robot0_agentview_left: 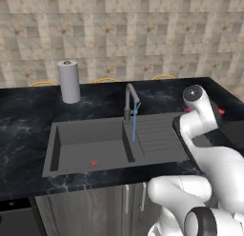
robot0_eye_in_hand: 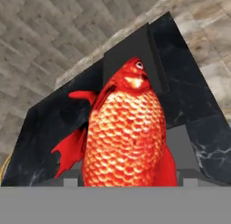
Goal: Take the fish out of the fridge, briefly rinse it in the sink, and place it on the tray next to the sink.
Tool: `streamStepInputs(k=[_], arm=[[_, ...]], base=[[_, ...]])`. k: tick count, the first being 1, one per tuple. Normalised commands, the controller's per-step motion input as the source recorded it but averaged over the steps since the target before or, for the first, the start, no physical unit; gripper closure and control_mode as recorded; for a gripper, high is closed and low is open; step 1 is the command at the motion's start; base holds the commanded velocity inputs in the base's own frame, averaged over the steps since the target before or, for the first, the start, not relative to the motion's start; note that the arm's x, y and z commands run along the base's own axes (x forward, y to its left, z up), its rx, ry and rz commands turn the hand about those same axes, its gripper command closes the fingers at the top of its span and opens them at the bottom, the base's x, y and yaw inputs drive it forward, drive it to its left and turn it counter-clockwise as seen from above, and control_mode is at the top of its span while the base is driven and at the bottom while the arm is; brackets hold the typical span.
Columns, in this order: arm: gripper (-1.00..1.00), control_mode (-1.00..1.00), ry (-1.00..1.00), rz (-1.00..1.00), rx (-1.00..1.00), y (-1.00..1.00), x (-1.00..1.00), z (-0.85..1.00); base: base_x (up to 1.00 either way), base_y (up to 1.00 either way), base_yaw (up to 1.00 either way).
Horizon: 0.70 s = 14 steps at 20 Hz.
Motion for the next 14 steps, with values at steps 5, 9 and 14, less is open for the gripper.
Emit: streamStepInputs(k=[5,9,14], arm=[[1.00,-1.00,0.06,-0.07,0.37,-1.00,0.00,0.26],[1.00,-1.00,0.00,0.04,0.27,-1.00,0.04,0.00],[1.00,-1.00,0.04,0.12,0.05,-0.61,0.09,-0.14]], base=[[0.00,0.00,0.00],[0.00,0.00,0.00],[0.00,0.00,0.00]])
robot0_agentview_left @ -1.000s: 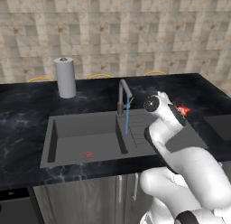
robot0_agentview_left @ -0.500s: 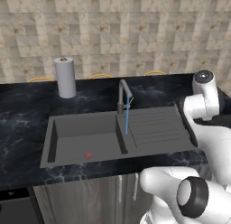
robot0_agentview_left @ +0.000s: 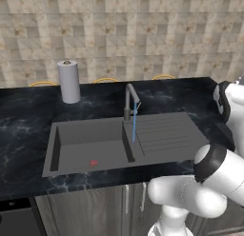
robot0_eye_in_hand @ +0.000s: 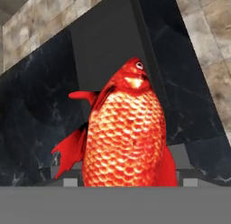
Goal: Take the fish out of the fridge, briefly rinse it in the sink, and place it on the tray next to the sink.
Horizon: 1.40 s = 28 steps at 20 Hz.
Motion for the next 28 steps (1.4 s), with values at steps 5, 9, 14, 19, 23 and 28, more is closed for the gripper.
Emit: streamStepInputs(k=[5,9,14,19,23,28], arm=[[1.00,-1.00,0.05,0.00,0.00,-0.30,0.18,-0.27],[1.00,-1.00,0.00,0.00,0.00,-0.84,0.20,-0.31],[1.00,-1.00,0.00,0.00,0.00,-0.82,0.02,-0.24],[1.00,-1.00,-0.02,0.00,0.00,-0.71,0.00,-0.44],[1.00,-1.00,0.00,0.00,0.00,-0.55,0.00,-0.44],[1.00,-1.00,-0.03,0.00,-0.01,-0.49,0.16,-0.18]], base=[[0.00,0.00,0.00],[0.00,0.00,0.00],[0.00,0.00,0.00],[0.00,0.00,0.00],[0.00,0.00,0.00],[0.00,0.00,0.00]])
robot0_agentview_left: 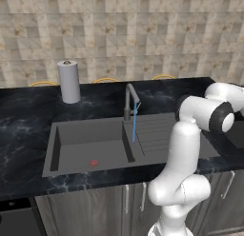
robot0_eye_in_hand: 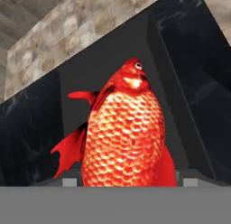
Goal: Take the fish out of the fridge, briefly rinse it in the sink, and place it on the tray next to the sink.
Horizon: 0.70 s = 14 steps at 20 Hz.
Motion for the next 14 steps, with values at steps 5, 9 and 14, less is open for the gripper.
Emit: streamStepInputs(k=[5,9,14], arm=[[1.00,-1.00,-0.01,0.01,0.00,-0.46,0.09,-0.20],[-1.00,-1.00,0.00,0.00,0.00,-0.13,0.10,-0.05],[-1.00,-1.00,0.00,-0.04,0.00,0.00,0.07,0.47]], base=[[0.00,0.00,0.00],[0.00,0.00,0.00],[0.00,0.00,0.00]])
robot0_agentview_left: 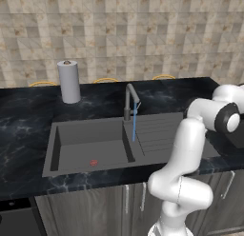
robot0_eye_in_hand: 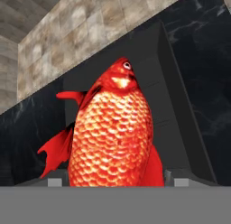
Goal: Take the fish out of the fridge, briefly rinse it in the sink, and place it on the tray next to the sink.
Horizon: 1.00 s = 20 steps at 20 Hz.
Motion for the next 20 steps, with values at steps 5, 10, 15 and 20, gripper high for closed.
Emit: streamStepInputs(k=[5,10,15,20], arm=[[-1.00,-1.00,-0.04,-0.09,-0.01,0.26,0.10,0.99],[-1.00,-1.00,0.00,-0.06,-0.03,0.39,0.38,0.73],[-1.00,-1.00,0.17,0.01,-0.09,0.27,0.76,-0.35],[-1.00,-1.00,0.28,0.01,0.01,0.00,0.70,-0.94]], base=[[0.00,0.00,0.00],[0.00,0.00,0.00],[0.00,0.00,0.00],[0.00,0.00,0.00]])
